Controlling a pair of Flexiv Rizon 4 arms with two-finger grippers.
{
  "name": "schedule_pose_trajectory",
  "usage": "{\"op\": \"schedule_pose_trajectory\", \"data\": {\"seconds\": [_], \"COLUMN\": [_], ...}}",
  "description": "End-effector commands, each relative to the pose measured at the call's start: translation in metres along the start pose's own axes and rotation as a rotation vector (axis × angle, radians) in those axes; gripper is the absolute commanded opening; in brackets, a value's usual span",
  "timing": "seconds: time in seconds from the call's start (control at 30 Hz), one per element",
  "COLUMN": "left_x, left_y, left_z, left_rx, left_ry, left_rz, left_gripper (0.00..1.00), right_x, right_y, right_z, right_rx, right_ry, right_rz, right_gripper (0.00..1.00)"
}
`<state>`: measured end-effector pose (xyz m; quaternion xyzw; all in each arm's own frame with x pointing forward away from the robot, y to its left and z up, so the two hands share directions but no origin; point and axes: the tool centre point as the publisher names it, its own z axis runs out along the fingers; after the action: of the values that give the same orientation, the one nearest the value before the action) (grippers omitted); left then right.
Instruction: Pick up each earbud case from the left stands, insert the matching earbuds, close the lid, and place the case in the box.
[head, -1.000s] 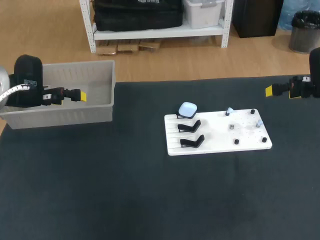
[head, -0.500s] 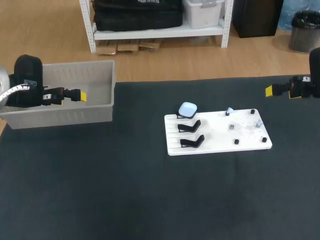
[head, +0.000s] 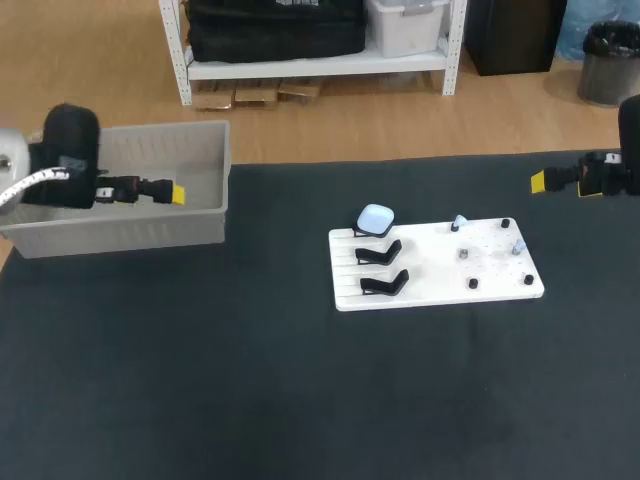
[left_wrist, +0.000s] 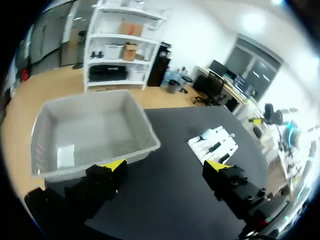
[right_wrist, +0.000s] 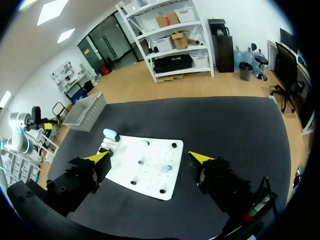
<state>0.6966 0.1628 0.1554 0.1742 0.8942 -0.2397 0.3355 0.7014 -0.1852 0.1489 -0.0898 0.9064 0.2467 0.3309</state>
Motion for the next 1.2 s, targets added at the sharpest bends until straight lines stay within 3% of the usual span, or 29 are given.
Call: {"op": "schedule_pose_trajectory", "data": {"seconds": [0.03,0.3,0.53,0.83,1.2], "left_x": [-0.013,-0.026,-0.037,-0.037,-0.033], "left_y": [-0.002,-0.022,-0.038,-0.071,-0.106], "left_z": [0.014,0.04,0.063,0.094,0.137], "left_rx": [0.101,0.23,0.364,0.527,0.593], "left_ry": [0.026,0.074,0.039,0.062,0.063], "left_rz": [0.116,0.346,0.541,0.697,0.785], "left_gripper": [1.0,1.0,1.0,1.0,1.0], "right_x": [0.0,0.0,0.0,0.0,0.0], "right_y": [0.0,0.0,0.0,0.0,0.0], "right_z": [0.0,0.0,0.0,0.0,0.0], "right_rx": [0.002,0.002,0.002,0.002,0.002], "right_ry": [0.001,0.001,0.001,0.001,0.001], "right_rz": [0.0,0.0,0.0,0.0,0.0], "right_gripper": [1.0,1.0,1.0,1.0,1.0]}}
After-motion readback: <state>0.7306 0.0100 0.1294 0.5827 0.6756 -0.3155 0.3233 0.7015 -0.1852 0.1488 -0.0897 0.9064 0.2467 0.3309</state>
